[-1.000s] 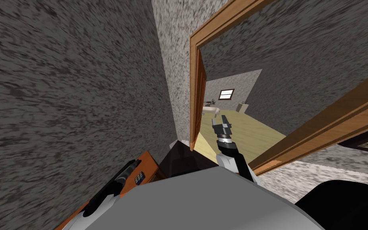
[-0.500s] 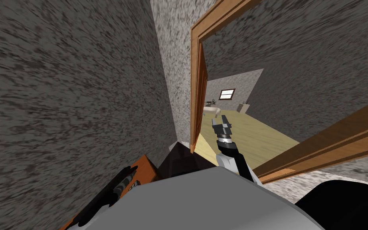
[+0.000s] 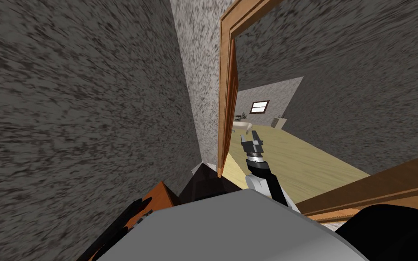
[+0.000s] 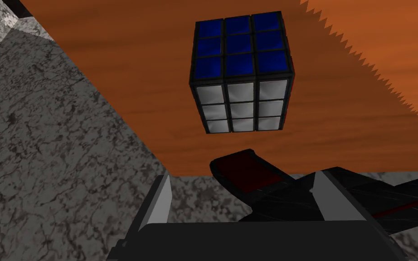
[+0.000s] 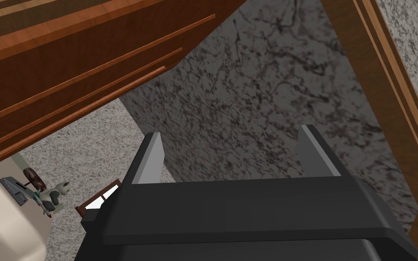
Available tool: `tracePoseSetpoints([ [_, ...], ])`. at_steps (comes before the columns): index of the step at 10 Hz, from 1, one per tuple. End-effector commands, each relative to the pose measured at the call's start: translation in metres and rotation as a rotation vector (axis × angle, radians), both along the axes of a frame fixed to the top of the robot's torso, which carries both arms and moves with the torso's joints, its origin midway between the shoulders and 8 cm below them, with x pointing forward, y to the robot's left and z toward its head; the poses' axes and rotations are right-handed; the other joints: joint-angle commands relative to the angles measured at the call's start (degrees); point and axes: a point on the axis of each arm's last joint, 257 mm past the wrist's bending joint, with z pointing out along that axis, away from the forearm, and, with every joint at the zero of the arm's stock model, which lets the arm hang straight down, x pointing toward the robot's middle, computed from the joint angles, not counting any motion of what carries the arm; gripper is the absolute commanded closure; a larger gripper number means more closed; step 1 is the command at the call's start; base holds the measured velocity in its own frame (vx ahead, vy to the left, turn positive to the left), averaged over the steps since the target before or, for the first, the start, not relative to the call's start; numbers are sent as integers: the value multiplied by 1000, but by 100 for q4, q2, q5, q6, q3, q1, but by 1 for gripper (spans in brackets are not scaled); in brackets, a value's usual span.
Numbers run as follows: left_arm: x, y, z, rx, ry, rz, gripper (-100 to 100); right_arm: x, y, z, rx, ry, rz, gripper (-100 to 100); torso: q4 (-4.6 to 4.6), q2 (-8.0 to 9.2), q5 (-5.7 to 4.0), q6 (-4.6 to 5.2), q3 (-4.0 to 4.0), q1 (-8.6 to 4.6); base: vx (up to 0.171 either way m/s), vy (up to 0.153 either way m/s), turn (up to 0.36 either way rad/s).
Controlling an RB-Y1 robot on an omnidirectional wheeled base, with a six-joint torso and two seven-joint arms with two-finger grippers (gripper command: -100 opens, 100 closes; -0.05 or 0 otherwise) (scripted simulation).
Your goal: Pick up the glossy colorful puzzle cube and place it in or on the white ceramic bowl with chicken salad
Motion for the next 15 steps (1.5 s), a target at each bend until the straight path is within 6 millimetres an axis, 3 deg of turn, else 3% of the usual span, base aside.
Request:
tracePoseSetpoints([
  [1,-28,-5,-15,-25,81,8,-100,0,0,0,0,0,0,0,0,0,0,0,0,0,144,-8,24],
  [5,-79,-29,-47,-86,217,19,-100,0,0,0,0,0,0,0,7,31,-2,0,17,-3,88,2,14],
  [6,-72,-25,-42,-76,194,18,-100,0,0,0,0,0,0,0,7,33,-2,0,19,-5,36,0,4],
  [7,-74,-26,-42,-78,200,18,0,0,0,0,0,0,0,0,10,45,-3,1,25,-6,6,0,-1],
  [8,-74,-27,-49,-78,199,26,-100,0,0,0,0,0,0,0,12,55,-3,1,31,-7,0,18,-46],
  [13,-76,-30,-62,-80,199,38,-100,0,0,0,0,0,0,0,14,65,0,2,37,6,-6,30,-39],
  [14,-76,-30,-63,-80,198,39,100,0,0,0,0,0,0,0,14,64,-1,0,37,0,0,0,0],
  [15,-77,-30,-62,-79,199,39,100,0,0,0,0,0,0,0,15,63,0,3,37,-5,0,0,0],
])
